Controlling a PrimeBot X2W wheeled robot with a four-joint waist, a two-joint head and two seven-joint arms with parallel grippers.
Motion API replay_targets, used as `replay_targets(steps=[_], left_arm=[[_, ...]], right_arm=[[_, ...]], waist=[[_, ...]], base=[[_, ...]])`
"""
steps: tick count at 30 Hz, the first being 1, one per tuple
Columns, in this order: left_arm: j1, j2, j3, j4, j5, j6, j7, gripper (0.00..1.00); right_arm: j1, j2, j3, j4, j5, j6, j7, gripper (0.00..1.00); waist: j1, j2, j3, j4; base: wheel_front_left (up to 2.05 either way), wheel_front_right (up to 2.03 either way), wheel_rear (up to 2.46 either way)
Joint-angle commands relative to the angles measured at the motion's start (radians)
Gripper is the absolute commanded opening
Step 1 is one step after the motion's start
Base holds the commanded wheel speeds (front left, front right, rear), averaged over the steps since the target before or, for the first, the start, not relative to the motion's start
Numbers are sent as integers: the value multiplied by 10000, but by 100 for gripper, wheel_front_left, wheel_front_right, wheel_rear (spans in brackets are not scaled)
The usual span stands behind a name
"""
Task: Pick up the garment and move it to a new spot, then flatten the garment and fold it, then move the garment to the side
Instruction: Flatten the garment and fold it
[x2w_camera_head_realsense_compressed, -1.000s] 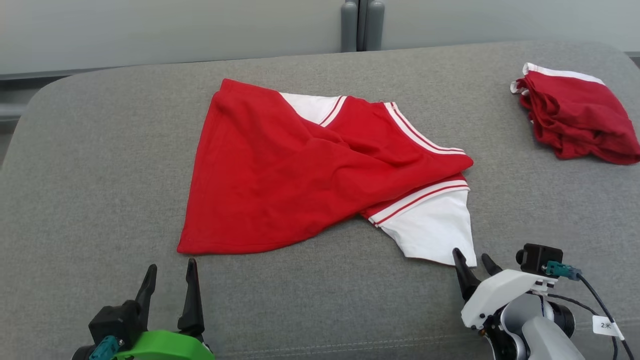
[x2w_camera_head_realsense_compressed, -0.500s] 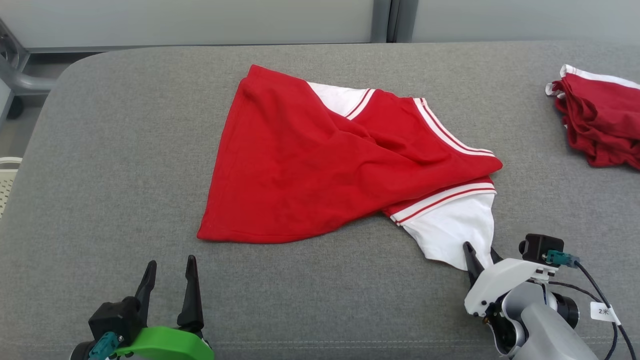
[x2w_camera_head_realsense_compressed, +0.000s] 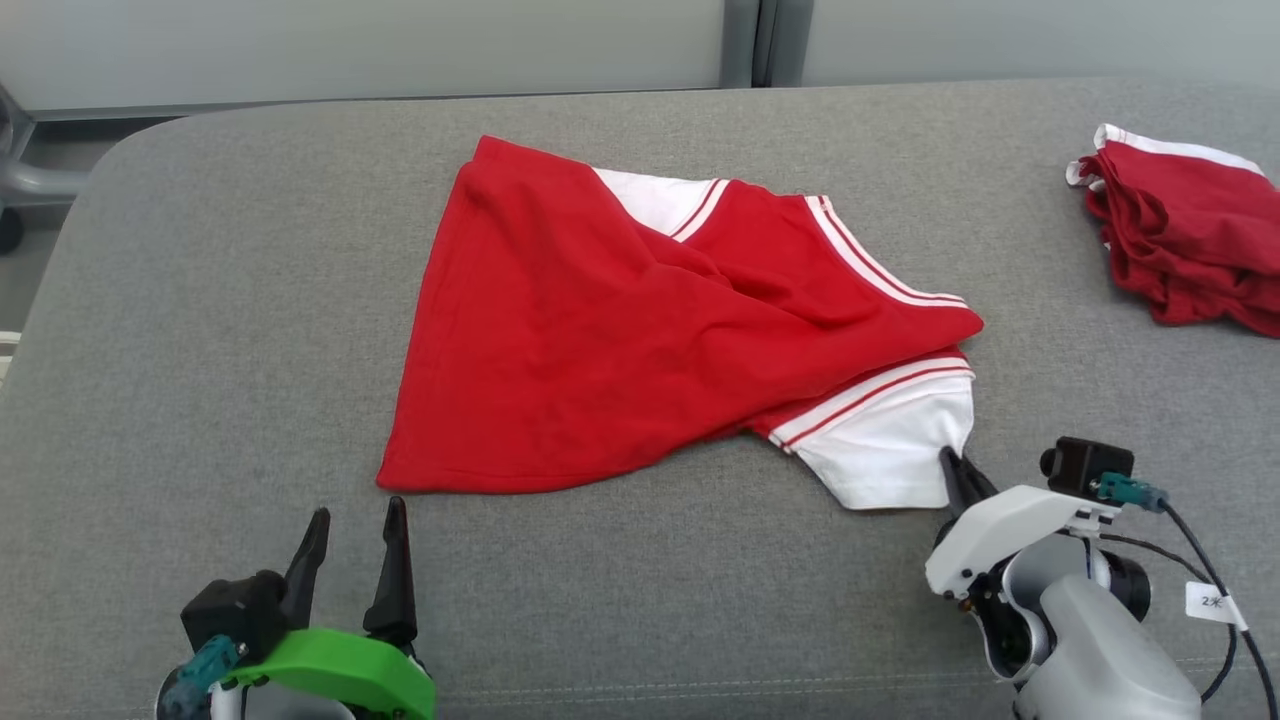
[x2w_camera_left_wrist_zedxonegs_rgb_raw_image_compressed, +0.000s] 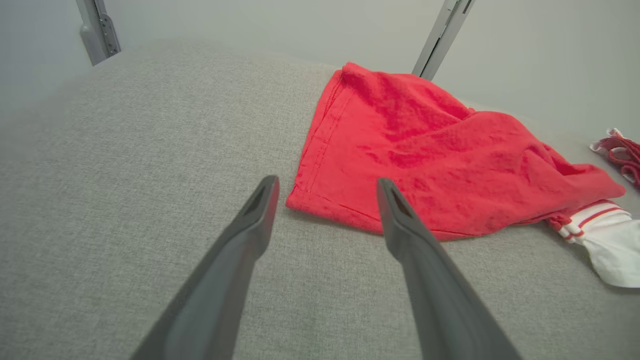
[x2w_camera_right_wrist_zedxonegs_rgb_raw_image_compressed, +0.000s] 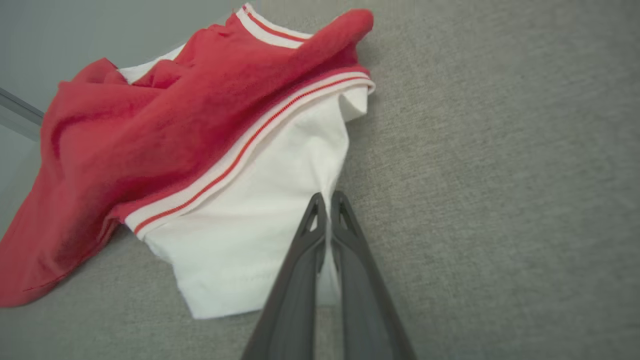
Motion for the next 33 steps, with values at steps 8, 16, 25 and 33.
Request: replay_targets(steps=[8, 16, 25, 33], left_arm=[[-1409, 12, -117, 1456, -543, -564, 1121, 100], [-2433, -62, -313, 3116, -668, -1007, 1656, 100], [-3460, -428, -564, 4920, -773, -1620, 1796, 100], [-3890, -681, -726, 5671, -795, -1998, 1643, 100]], right_arm=[[418, -538, 10, -816, -168, -2, 90, 0], [639, -514, -33, -1163, -254, -2, 225, 0], [765, -422, 7, -1496, -303, -2, 350, 0], [813, -428, -115, -1650, -390, -2, 410, 0]], waist=[[0, 0, 171, -379], [0, 0, 245, -521], [0, 0, 357, -631], [0, 0, 441, -623]], base=[[0, 0, 0], [0, 0, 0], [0, 0, 0], [0, 0, 0]])
